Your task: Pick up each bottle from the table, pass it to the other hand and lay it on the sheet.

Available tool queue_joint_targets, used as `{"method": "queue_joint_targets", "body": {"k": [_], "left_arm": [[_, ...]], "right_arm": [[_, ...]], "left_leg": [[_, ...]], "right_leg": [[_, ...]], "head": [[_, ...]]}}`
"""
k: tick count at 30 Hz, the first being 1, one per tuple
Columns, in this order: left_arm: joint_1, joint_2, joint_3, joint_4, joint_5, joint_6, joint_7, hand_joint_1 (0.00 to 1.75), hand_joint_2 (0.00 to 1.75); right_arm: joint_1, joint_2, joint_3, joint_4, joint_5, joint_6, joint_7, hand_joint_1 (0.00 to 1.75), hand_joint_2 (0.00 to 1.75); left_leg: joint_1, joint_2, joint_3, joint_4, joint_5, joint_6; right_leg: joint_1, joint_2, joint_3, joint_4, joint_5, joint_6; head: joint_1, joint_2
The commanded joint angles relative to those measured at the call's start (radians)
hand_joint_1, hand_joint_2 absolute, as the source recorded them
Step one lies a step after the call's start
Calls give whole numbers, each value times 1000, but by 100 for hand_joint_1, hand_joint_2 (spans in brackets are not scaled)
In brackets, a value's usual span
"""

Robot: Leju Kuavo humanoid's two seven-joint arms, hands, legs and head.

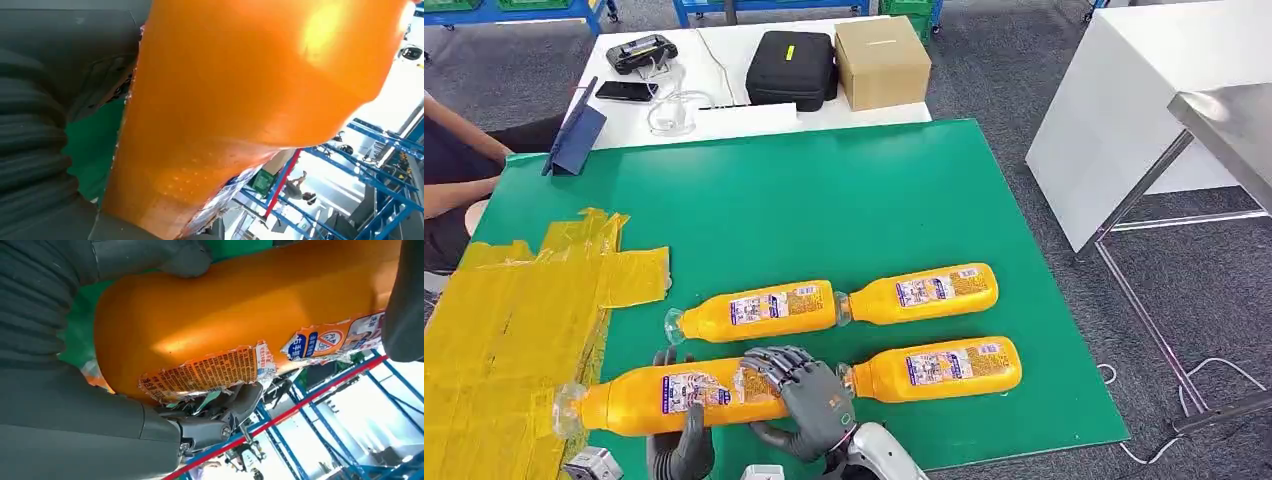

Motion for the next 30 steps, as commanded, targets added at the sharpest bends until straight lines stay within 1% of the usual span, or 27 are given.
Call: {"method": "queue_joint_targets", "body": {"k": [1,2,4,5,7,8,10,11,12,13,15,16,18,19,20,21,22,23,24,25,26,27,28,29,30], "left_arm": [[-41,-6,-27,34,6,-4,-2,175,175],[-42,-6,-26,33,9,-7,-5,175,175],[-41,-6,-24,30,19,-16,-11,175,175],[-41,-6,-23,30,19,-17,-11,175,175],[-42,-6,-22,30,26,-25,-13,175,175],[-43,-6,-22,31,27,-27,-14,175,175],[-43,-6,-22,31,30,-27,-15,175,175],[-43,-6,-22,31,30,-27,-15,175,175],[-47,-6,-24,32,29,-27,-14,175,175],[-47,-6,-24,32,29,-27,-14,175,175],[-52,-6,-26,39,31,-28,-14,175,175],[-56,-6,-25,46,32,-32,-14,175,175],[-57,-6,-18,46,36,-10,-19,175,175],[-58,-6,-17,46,36,-10,-19,175,175],[-57,-6,-16,45,36,-10,-19,175,175],[-52,-6,-11,35,36,1,-20,175,175],[-43,-6,-8,14,5,30,-28,175,175],[-33,-6,4,-30,-130,122,-30,175,175],[-23,-6,22,-77,-194,165,-25,175,175],[-12,1,50,-135,-276,212,-17,175,175],[2,0,114,-224,-366,300,-47,175,175],[4,8,153,-284,-411,322,-52,175,175],[0,13,199,-333,-454,324,-32,175,175],[-3,7,221,-344,-458,300,-23,175,175],[-3,7,221,-344,-458,300,-23,175,175]], "right_arm": [[52,13,89,69,30,32,-3,175,175],[52,15,89,73,31,35,-3,175,175],[50,16,87,81,37,42,-2,175,175],[49,16,87,82,37,42,-2,175,175],[50,17,81,85,41,46,2,175,175],[50,17,80,85,42,47,3,175,175],[50,17,79,85,43,49,3,175,175],[50,17,79,85,43,49,3,175,175],[50,16,79,86,43,49,1,175,175],[50,16,79,86,43,49,1,175,175],[48,17,77,90,42,50,3,175,175],[47,20,70,99,41,50,8,175,175],[51,31,46,106,31,27,17,175,175],[49,31,45,106,31,27,17,175,175],[46,31,44,105,31,27,17,175,175],[54,38,29,98,13,4,8,61,175],[57,44,11,92,-19,-2,-4,0,175],[52,38,2,74,31,-16,32,0,175],[53,15,-6,36,64,-23,64,0,175],[60,-10,-24,-19,76,-33,72,0,0],[78,-34,-67,-103,54,-30,75,0,0],[84,-57,-96,-166,51,-8,64,0,0],[91,-74,-133,-222,43,44,43,0,0],[96,-72,-153,-236,47,63,34,0,0],[96,-72,-153,-236,47,63,34,0,0]], "left_leg": [[2,-7,4,0,-2,-1],[1,-5,3,-1,-1,-1],[2,-8,4,-1,-1,-1],[1,-5,2,-1,0,-1],[2,-7,4,-1,-1,-1],[1,-5,2,-1,0,-1],[2,-8,4,-1,-1,-1],[1,-6,2,-1,0,-1],[2,-7,3,-1,-1,-1],[1,-5,2,-1,0,-1],[2,-8,4,0,-1,-1],[1,-6,2,-1,0,-1],[2,-8,3,-1,-1,-1],[1,-6,2,-1,0,-1],[2,-7,3,-1,-1,-1],[1,-6,2,-1,0,-1],[1,-7,3,-1,-1,-1],[1,-5,1,0,0,-1],[1,-6,2,0,-1,-1],[2,-6,2,1,-2,-1],[1,-4,-1,1,-1,-1],[2,-5,-1,2,-1,-1],[2,-6,0,3,-2,-1],[2,-4,-2,3,-1,-1],[2,-5,-1,3,-2,-1]], "right_leg": [[2,-5,6,-2,-2,-2],[1,-4,4,-1,-1,-1],[2,-6,6,-2,-3,-2],[1,-4,4,-1,-1,-1],[2,-5,6,-2,-2,-2],[1,-4,4,-1,-1,-1],[2,-6,6,-2,-2,-2],[1,-4,4,-1,-1,-1],[2,-5,5,-1,-2,-2],[1,-4,3,-1,-1,-1],[2,-5,6,-1,-3,-2],[1,-5,4,-1,-1,-1],[2,-6,6,-2,-2,-2],[1,-4,4,-2,-1,-1],[1,-5,5,-2,-2,-2],[1,-5,4,-1,-1,-1],[1,-5,5,-1,-2,-2],[1,-4,3,-1,-1,-1],[1,-4,3,-1,-2,-1],[2,-4,4,0,-2,-2],[1,-3,1,0,-1,-1],[2,-3,1,1,-2,-2],[2,-3,2,2,-3,-2],[2,-2,-1,2,-1,-1],[2,-3,1,2,-2,-2]], "head": [[0,0],[0,0],[0,0],[0,0],[0,0],[0,0],[0,0],[0,0],[0,0],[0,0],[0,0],[0,0],[0,0],[0,0],[0,0],[0,0],[0,0],[0,0],[0,0],[0,0],[0,0],[0,0],[0,0],[0,0],[0,0]]}}
